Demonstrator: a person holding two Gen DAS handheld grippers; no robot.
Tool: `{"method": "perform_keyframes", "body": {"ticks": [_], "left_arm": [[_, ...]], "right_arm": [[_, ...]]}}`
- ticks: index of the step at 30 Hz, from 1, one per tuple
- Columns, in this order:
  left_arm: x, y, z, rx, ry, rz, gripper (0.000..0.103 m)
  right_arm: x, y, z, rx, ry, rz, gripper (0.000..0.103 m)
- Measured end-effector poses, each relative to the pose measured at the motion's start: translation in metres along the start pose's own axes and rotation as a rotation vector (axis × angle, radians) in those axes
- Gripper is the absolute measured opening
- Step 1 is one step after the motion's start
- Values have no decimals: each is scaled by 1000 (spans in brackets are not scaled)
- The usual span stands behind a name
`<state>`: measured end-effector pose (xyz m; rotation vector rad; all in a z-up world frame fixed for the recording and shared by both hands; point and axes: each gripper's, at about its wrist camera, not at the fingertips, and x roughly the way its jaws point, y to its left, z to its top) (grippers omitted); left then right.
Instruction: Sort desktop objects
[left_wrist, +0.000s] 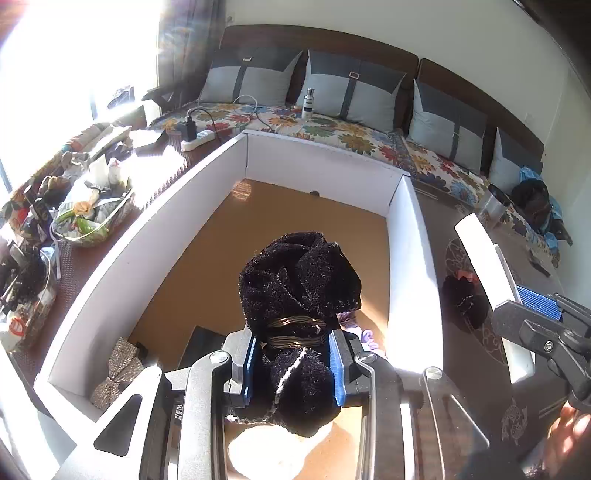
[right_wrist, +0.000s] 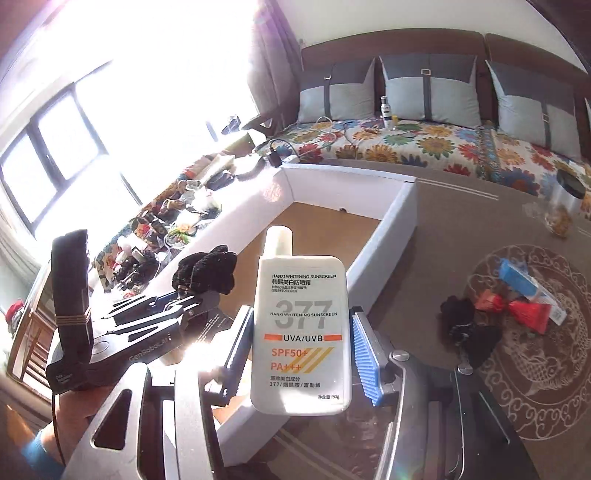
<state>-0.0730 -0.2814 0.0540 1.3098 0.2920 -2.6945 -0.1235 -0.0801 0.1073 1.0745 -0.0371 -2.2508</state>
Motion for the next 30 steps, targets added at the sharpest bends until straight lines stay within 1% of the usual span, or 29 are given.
{"method": "perform_keyframes", "body": {"ticks": [2,3,4,5,6,7,8,10,12,13,15,17,18,20,21,22,24,27,28,30], "left_arm": [[18,17,-7,-28,78,62,40],[25,23,-12,-40,113,92,51],[31,25,-17,-47,134,104,59],[32,29,-22,-51,138,101,62],[30,29,-26,-52,129,104,66],[27,28,-29,-53,113,104,67],[21,29,-31,-55,94,96,67],[10,24,-34,-70,53,77,67],[-2,12,-35,-82,7,42,67],[-8,2,-36,-78,-15,15,67],[-20,-27,-37,-50,-49,-46,67],[-30,-64,-40,-3,-68,-115,68],[-34,-86,-42,27,-71,-151,69],[-38,-133,-48,92,-69,-213,80],[-38,-157,-53,124,-65,-237,93],[-35,-180,-58,153,-63,-254,101],[-22,-225,-71,217,-52,-262,102],[19,-279,-93,305,2,-211,102],[34,-291,-100,317,19,-193,102],[62,-310,-109,324,55,-170,102]], "right_arm": [[32,26,-1,-30,41,15,52],[47,34,-5,-32,66,22,54],[61,39,-8,-29,93,24,59],[73,42,-12,-20,120,28,71],[80,41,-17,-9,134,33,74],[81,39,-22,-1,130,32,74],[77,35,-26,7,115,37,74],[60,18,-35,8,78,33,79],[36,-5,-45,-12,27,-16,89],[22,-20,-53,-23,0,-48,91],[-2,-54,-73,-33,-35,-132,99],[-19,-95,-97,-24,-34,-240,101],[-24,-121,-108,-8,-12,-302,101],[-32,-169,-132,43,46,-412,101],[-39,-192,-143,72,60,-462,101],[-48,-212,-154,100,60,-506,101],[-65,-245,-171,158,48,-573,101],[-84,-280,-188,214,34,-640,101],[-88,-287,-192,241,28,-656,101],[-95,-299,-190,322,10,-644,101]]}}
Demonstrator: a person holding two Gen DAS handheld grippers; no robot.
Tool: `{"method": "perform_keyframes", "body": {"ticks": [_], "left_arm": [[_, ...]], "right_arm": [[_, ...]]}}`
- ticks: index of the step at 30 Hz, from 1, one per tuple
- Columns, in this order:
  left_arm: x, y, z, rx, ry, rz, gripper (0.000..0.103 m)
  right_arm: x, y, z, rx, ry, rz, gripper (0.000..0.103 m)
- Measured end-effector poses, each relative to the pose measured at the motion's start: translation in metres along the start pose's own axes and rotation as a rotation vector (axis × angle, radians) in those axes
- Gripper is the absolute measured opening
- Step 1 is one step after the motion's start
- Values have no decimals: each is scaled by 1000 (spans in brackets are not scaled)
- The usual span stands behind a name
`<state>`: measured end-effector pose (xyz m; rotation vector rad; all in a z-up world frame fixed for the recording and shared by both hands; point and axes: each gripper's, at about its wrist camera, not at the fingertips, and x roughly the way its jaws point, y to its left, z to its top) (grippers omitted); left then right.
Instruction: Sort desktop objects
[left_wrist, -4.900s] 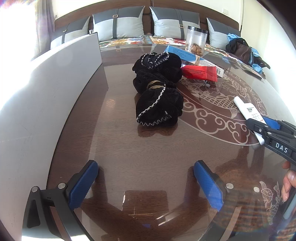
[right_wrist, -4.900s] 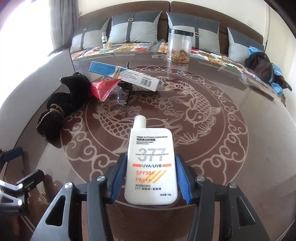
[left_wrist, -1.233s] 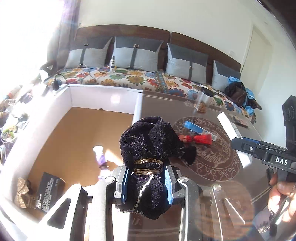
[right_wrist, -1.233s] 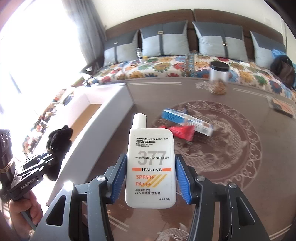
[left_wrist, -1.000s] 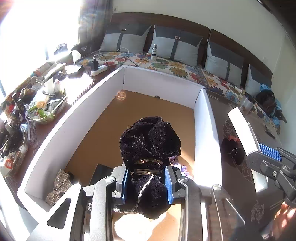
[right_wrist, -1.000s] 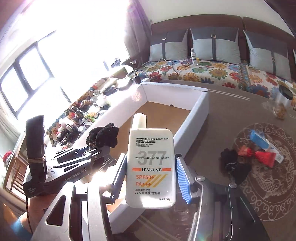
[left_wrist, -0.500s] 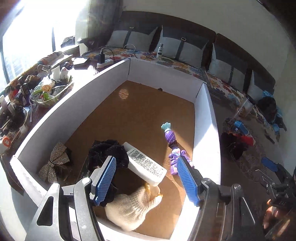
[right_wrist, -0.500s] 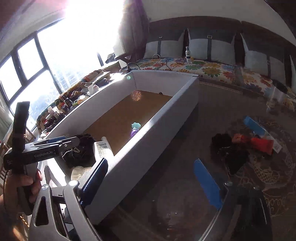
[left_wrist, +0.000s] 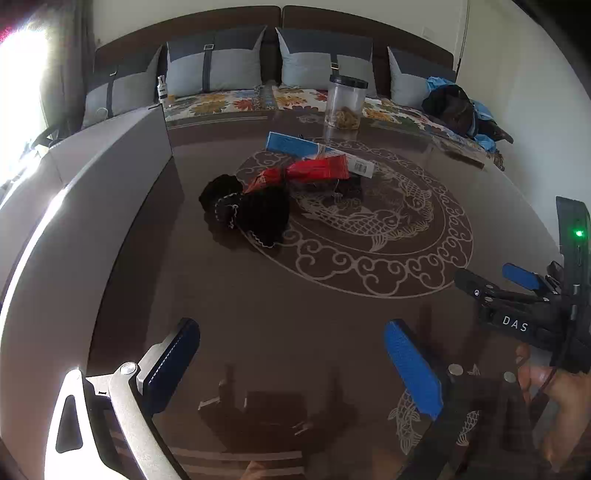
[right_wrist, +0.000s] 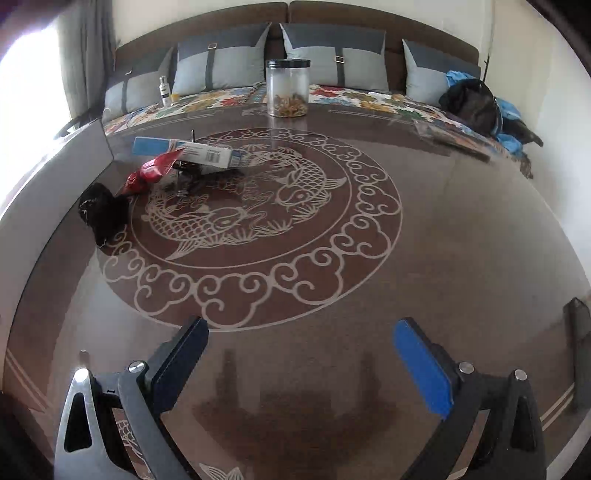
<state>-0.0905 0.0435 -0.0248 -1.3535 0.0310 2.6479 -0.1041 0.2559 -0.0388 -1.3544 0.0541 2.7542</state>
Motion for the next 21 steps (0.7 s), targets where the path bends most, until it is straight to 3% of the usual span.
{"method": "perform_keyframes", "body": {"ticks": [4,9,11,21], "left_arm": [[39,-16,5,-1,25,38,102],[59,-20,12,-25,37,40,102],[60,-23,10,-3,20,75,102],[59,-21,9,-10,6,76,103]], "right_arm": [[9,-1,2,-9,23,-31,101],[24,7,-1,-35,65,-52,101],[26,8,0,-34,61,-48,101],[30,4,-3,25,37,-41,103]]}}
